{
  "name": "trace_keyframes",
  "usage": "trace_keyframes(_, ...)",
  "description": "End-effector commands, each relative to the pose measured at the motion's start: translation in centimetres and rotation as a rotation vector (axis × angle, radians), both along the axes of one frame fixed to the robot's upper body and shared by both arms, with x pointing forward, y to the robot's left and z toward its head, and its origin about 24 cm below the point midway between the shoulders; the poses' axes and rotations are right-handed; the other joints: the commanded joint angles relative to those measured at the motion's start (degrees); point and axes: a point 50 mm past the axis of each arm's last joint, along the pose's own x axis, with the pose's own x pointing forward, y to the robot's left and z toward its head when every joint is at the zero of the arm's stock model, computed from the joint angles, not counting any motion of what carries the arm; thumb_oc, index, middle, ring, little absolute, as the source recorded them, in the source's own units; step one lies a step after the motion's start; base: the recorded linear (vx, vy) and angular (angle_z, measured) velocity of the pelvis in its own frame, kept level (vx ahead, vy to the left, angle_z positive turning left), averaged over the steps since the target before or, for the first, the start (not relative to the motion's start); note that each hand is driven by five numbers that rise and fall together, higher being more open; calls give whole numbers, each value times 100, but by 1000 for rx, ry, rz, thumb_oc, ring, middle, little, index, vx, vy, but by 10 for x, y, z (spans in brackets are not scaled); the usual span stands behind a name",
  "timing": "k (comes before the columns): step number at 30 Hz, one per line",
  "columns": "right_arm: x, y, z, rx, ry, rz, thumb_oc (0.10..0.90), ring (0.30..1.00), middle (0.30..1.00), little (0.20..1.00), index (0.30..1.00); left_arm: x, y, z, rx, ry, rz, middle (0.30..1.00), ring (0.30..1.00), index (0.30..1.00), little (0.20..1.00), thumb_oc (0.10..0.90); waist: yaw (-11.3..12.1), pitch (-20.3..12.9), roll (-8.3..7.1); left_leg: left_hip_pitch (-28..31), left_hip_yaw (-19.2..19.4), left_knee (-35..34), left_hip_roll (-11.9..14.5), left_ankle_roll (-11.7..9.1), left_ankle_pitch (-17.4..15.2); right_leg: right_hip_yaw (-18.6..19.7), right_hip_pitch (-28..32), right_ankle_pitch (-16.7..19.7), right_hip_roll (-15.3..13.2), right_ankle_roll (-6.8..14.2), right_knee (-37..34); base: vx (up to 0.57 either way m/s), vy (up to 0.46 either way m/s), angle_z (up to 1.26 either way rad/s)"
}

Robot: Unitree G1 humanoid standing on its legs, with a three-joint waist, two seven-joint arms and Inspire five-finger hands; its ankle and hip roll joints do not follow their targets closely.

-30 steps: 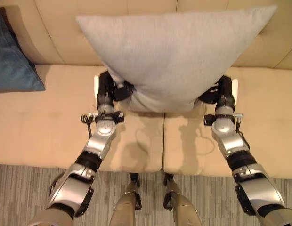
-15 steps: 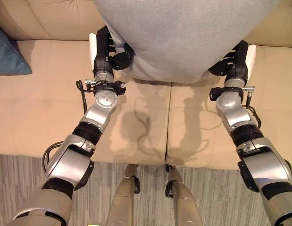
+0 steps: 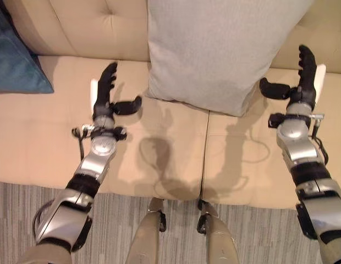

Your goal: Pick up all the scattered cushions and arrange them neatly on the sofa.

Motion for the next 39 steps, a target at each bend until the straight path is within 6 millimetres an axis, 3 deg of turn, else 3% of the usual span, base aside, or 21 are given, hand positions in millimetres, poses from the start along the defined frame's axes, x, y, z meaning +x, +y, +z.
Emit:
trace_keyframes(1,-21,-12,-5,-43,-69,23,800,900,900,900,900,-12,9,0,20,-54,-23,900,900,900,900,800,-50,-996,-192,265,251,229,201,-383,-1086,-34,58,-99,-69,71,-86,25,-22,-6)
trace_keyframes(4,-44,-14,-59,30,68,53,800,900,900,900,900,-44,19,-49,-45,79,-11,900,900,900,900,800,-56,-1055,-268,594,268,202,244,-378,-1128,-34,471,-86,-30,73,-273,35,-38,-5)
trace_keyframes(5,-44,-14,-60,30,70,53,800,900,900,900,900,-44,19,-50,-45,81,-11,900,900,900,900,800,-56,-1057,-269,608,267,197,244,-379,-1128,-36,486,-84,-28,73,-281,32,-35,-7)
trace_keyframes(7,-57,-14,-88,64,154,69,800,900,900,900,900,-62,24,-76,-67,169,1,900,900,900,900,800,-57,-1087,-307,805,278,192,273,-377,-1151,-46,732,-95,-11,82,-350,60,-45,-9)
trace_keyframes(8,-73,-17,-114,69,253,68,800,900,900,900,900,-83,31,-102,-92,269,24,900,900,900,900,800,-63,-1117,-338,1011,275,186,301,-368,-1177,-64,969,-137,29,88,-395,53,-43,-9)
trace_keyframes(9,-74,-17,-114,70,253,68,800,900,900,900,900,-83,31,-102,-92,269,24,900,900,900,900,800,-67,-1124,-342,999,272,183,294,-364,-1157,-67,963,-117,24,87,-407,56,-68,-6)
trace_keyframes(11,-104,-16,-161,125,423,74,800,900,900,900,900,-125,38,-149,-113,479,52,900,900,900,900,800,-55,-1218,-340,1429,316,143,363,-372,-1202,-133,1414,-242,87,89,-449,61,-74,-2)
trace_keyframes(17,-161,1,-233,276,684,100,800,900,900,900,900,-213,30,-229,-153,906,97,900,900,900,900,800,-102,-1536,-233,2130,377,-3,491,-416,-1181,-167,2102,-470,314,24,-488,16,-85,-2)
trace_keyframes(19,-167,5,-241,281,724,111,800,900,900,900,900,-220,27,-234,-153,941,95,900,900,900,900,800,-102,-1547,-226,2187,373,9,513,-421,-1179,-162,2172,-502,350,2,-499,-48,-94,-4)
trace_keyframes(20,-178,12,-256,253,817,138,800,900,900,900,900,-230,24,-243,-146,1002,98,900,900,900,900,800,-97,-1519,-217,2261,380,85,577,-461,-1146,-106,2347,-589,444,-64,-542,-120,-138,0)
trace_keyframes(24,-190,14,-277,262,938,109,800,900,900,900,900,-226,21,-249,-100,1042,90,900,900,900,900,800,-140,-1382,-220,1994,389,434,704,-609,-1017,-192,2448,-650,510,-148,-669,-140,-88,13)
trace_keyframes(27,-198,15,-288,272,1007,93,800,900,900,900,900,-225,18,-252,-78,1067,77,900,900,900,900,800,-152,-1335,-238,1845,366,712,727,-610,-1053,-214,2442,-635,497,-188,-709,-181,-29,22)
trace_keyframes(28,-208,18,-300,259,1101,92,800,900,900,900,900,-228,12,-259,-71,1117,65,900,900,900,900,800,-148,-1280,-371,1939,256,1368,535,-491,-1664,-196,2355,-458,316,-187,-662,-194,5,13)
trace_keyframes(29,-208,18,-300,259,1101,93,800,900,900,900,900,-228,12,-259,-71,1116,65,900,900,900,900,800,-158,-1294,-376,1915,249,1364,526,-486,-1648,-204,2333,-452,308,-185,-660,-248,19,-2)
trace_keyframes(33,-217,18,-311,252,1191,80,800,900,900,900,900,-233,6,-265,-82,1161,62,900,900,900,900,800,-215,-1323,-403,2276,44,1976,341,-464,-2170,-125,2163,-235,224,-148,-626,-147,85,-6)
trace_keyframes(36,-224,16,-316,268,1237,56,800,900,900,900,900,-229,1,-266,-93,1160,47,900,900,900,900,800,-312,-1359,-369,2484,-336,2170,142,-472,-2201,-59,1861,-62,147,-90,-500,-138,153,2)
trace_keyframes(37,-228,15,-318,286,1259,34,800,900,900,900,900,-224,-4,-265,-94,1150,27,900,900,900,900,800,-396,-1383,-324,2708,-426,1760,12,-378,-2478,-20,1664,53,80,-10,-436,-140,182,18)
trace_keyframes(39,-229,14,-319,283,1268,24,800,900,900,900,900,-221,-5,-265,-88,1146,18,900,900,900,900,800,-409,-1372,-329,2747,-406,1612,-41,-320,-2583,12,1579,118,28,33,-423,-141,171,6)
